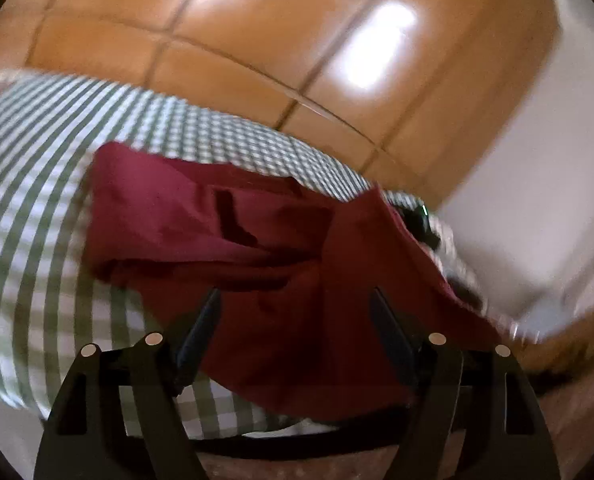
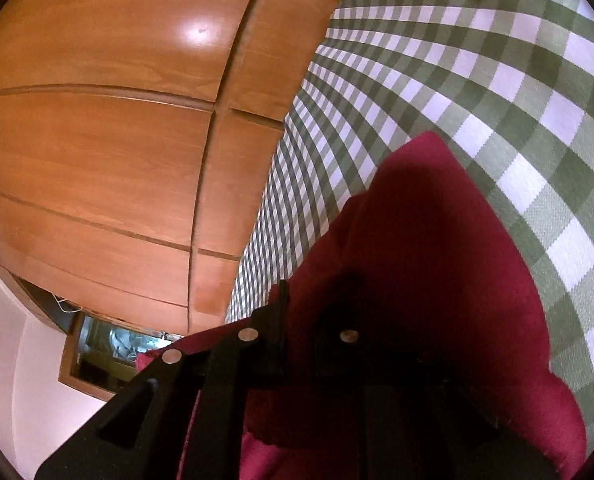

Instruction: Fold small clothes

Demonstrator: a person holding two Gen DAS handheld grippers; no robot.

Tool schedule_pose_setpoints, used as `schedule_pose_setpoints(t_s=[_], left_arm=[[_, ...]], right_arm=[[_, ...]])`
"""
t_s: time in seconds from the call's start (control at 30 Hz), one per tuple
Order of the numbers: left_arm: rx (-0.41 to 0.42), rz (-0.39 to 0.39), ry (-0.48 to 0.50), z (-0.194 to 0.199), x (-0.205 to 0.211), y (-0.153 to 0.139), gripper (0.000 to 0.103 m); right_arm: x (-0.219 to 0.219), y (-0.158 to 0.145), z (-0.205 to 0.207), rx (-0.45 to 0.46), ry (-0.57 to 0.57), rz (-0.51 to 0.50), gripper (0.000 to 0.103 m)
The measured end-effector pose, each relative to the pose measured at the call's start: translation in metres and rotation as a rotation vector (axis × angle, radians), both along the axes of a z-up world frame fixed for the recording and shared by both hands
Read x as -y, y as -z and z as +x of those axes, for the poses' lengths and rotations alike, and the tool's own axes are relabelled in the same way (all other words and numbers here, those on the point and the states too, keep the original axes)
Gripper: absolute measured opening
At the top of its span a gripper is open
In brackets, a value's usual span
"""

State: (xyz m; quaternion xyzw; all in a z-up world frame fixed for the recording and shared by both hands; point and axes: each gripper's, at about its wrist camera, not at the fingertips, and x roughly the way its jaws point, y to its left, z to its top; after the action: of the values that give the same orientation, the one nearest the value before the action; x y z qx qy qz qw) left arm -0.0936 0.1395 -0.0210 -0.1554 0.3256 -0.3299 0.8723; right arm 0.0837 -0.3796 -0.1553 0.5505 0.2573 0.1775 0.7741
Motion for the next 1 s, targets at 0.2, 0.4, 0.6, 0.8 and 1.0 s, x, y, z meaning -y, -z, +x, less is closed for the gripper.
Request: schedule_pose_setpoints(t_s=[0.2, 0.4, 0.6, 0.8, 1.0], left_arm=[[0.103, 0.151, 0.268, -0.019, 0.042, -0.011, 0.084], [0.155, 0.325, 0.39, -0.005, 0.097, 0.009, 0.089], [0.255, 0.501, 0.572, -0.016, 0.135, 0.031, 0.089], [0.443, 0.666, 0.672, -0.033, 0.153, 0.053, 0.089], [0.595, 0.815, 0.735, -0.044, 0.17, 0.072, 0.088]], right_arm=[[-0.007, -0.005, 0.008, 0.002, 0.002, -0.014, 0.007], [-0.009, -0.008, 0.013, -0.031, -0.003, -0.031, 0.007], [-0.01, -0.007, 0.027, -0.058, -0.007, -0.038, 0.006], [-0.012, -0.007, 0.031, -0.048, -0.005, -0.062, 0.006], [-0.012, -0.008, 0.031, -0.044, -0.006, -0.076, 0.006]])
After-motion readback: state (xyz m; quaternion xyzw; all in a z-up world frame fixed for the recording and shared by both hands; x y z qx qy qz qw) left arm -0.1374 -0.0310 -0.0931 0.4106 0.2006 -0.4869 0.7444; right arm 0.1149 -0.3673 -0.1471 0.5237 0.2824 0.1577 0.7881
